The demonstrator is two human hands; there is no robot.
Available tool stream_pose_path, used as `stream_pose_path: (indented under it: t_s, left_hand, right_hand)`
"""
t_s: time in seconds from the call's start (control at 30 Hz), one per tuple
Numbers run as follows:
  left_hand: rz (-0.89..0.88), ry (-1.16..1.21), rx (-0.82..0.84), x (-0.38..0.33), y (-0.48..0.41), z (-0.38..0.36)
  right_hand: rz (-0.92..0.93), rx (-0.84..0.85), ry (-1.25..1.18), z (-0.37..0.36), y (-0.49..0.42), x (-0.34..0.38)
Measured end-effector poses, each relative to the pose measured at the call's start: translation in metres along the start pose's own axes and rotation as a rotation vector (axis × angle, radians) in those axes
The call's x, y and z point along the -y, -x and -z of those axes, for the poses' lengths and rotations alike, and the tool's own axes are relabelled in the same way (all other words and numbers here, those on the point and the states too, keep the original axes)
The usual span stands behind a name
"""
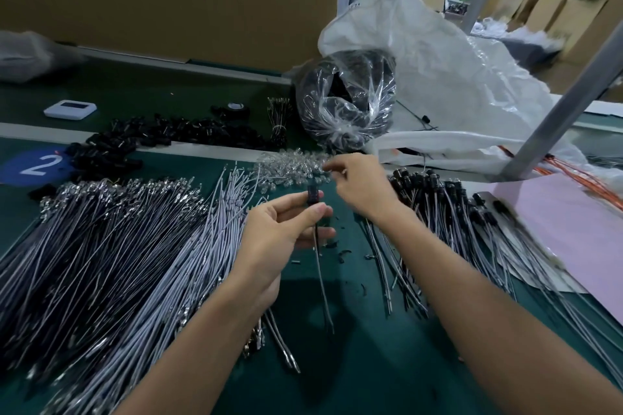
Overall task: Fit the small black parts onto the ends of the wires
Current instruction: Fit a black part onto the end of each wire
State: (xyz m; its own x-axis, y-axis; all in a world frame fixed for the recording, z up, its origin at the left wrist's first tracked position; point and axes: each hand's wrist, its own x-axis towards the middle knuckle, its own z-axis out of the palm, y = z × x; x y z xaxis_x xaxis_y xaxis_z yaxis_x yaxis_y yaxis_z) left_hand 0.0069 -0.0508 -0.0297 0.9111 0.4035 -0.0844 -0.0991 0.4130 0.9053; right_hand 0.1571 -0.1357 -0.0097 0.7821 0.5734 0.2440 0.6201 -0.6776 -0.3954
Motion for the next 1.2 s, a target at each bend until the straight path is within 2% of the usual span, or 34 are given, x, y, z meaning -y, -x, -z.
stream_pose_path:
  t_s: [0.07,0.13,0.37,0.53,0.67,1.03,1.2]
  left_hand:
    - [0.007,0.030,0.005,-0.003,0.000,0.002]
    - [0.003,0.038,0.004,-0.004,0.000,0.003]
    - [-0.093,0.033,-0.019,-0.005,-0.002,0.004]
    - [-0.177,-0.116,-0.024,-0.001,-0.004,0.003]
    - [-0.195,-0.204,0.026,0.001,-0.005,0.003]
    - [-0.344,-0.375,0.054,0.006,-0.006,0.002]
    - [-0.420,-0.544,0.020,0.010,-0.004,0.002]
  right_hand:
    - [-0.008,0.111,0.105,-0.014,-0.015,0.000]
    - [-0.034,0.140,0.135,-0.026,-0.021,0.000]
    - [-0.094,0.045,0.095,-0.031,-0.028,-0.004]
    - [0.001,-0.128,-0.376,0.001,0.009,0.004]
    - [0.167,-0.122,-0.623,0.029,0.054,0.012]
    - [0.166,-0.131,-0.477,0.031,0.075,0.013]
    - [0.121,-0.049,-0.484,0.035,0.076,0.010]
